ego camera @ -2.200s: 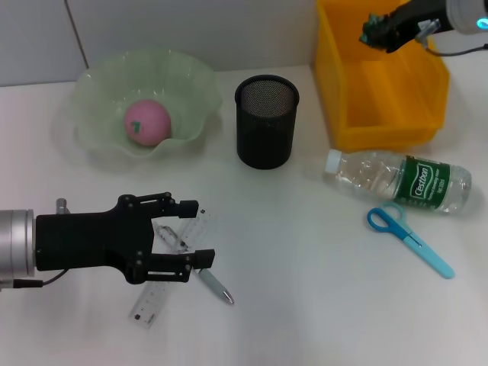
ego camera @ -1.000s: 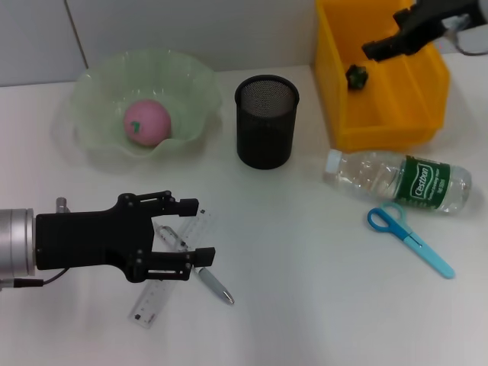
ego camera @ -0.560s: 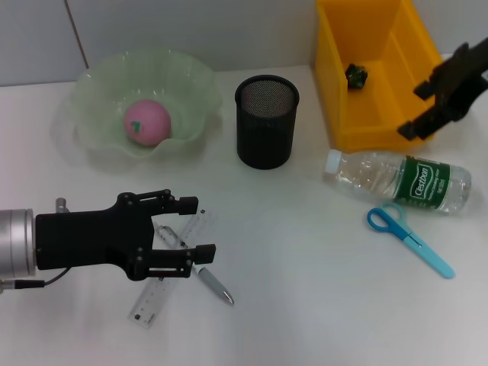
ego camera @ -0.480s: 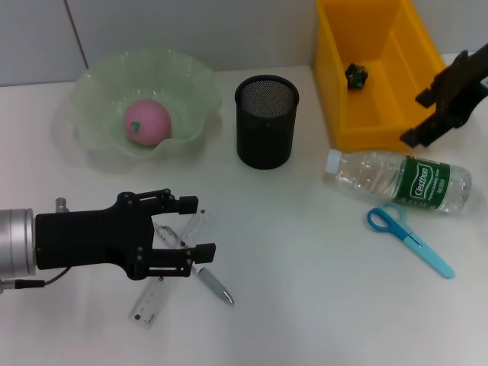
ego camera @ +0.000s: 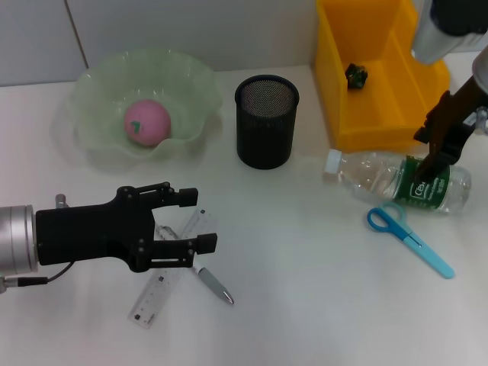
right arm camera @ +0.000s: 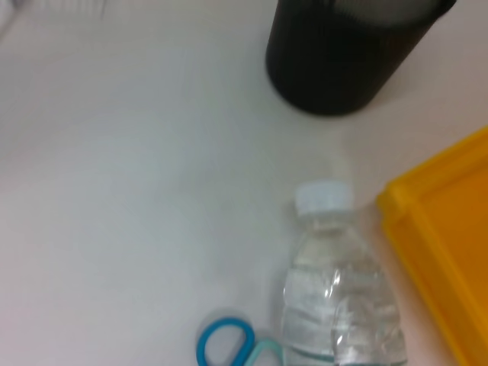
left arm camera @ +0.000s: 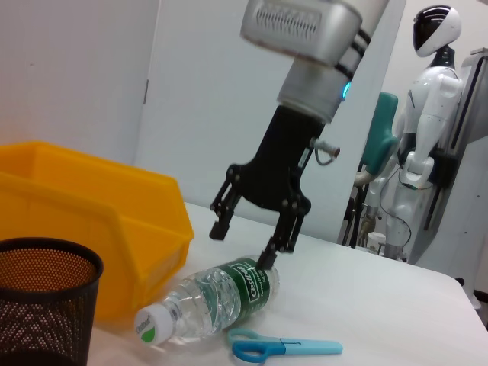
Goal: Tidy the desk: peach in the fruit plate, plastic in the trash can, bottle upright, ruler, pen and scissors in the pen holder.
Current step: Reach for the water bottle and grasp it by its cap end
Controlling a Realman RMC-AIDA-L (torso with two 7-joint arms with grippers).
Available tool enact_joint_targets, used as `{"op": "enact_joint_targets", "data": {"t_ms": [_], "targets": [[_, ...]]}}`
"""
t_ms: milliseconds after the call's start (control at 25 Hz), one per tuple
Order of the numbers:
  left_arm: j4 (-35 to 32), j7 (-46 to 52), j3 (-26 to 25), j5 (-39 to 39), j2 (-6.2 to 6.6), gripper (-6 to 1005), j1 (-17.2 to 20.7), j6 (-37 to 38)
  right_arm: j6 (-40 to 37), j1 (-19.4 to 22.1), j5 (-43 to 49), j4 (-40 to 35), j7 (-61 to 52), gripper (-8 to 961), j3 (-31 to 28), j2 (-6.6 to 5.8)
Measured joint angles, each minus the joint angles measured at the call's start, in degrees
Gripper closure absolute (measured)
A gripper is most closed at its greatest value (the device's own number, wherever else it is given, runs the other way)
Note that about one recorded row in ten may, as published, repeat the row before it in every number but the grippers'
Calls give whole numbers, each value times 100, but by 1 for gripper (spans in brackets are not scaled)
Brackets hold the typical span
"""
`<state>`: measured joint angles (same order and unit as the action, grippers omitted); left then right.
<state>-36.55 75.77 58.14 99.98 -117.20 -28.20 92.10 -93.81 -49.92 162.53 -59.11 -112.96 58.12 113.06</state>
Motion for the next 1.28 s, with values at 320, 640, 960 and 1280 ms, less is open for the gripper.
{"op": "enact_joint_targets", "data": {"t_ms": [320,640,960,1280], "targets": [[8,8,-88,-3,-49,173,29,0,541,-69,394,492,134,186,277,69],[8,9,-137,-5,-69,173,73,0,913,-60,466,750,177,185,511,159],[8,8,-137,-6,-76,173,78,1,1115,-87,472,1050,185,185,606,161],[8,53,-137,-5,-75,173,68,9,1309,-42,472,1247,187,183,656,157]]}}
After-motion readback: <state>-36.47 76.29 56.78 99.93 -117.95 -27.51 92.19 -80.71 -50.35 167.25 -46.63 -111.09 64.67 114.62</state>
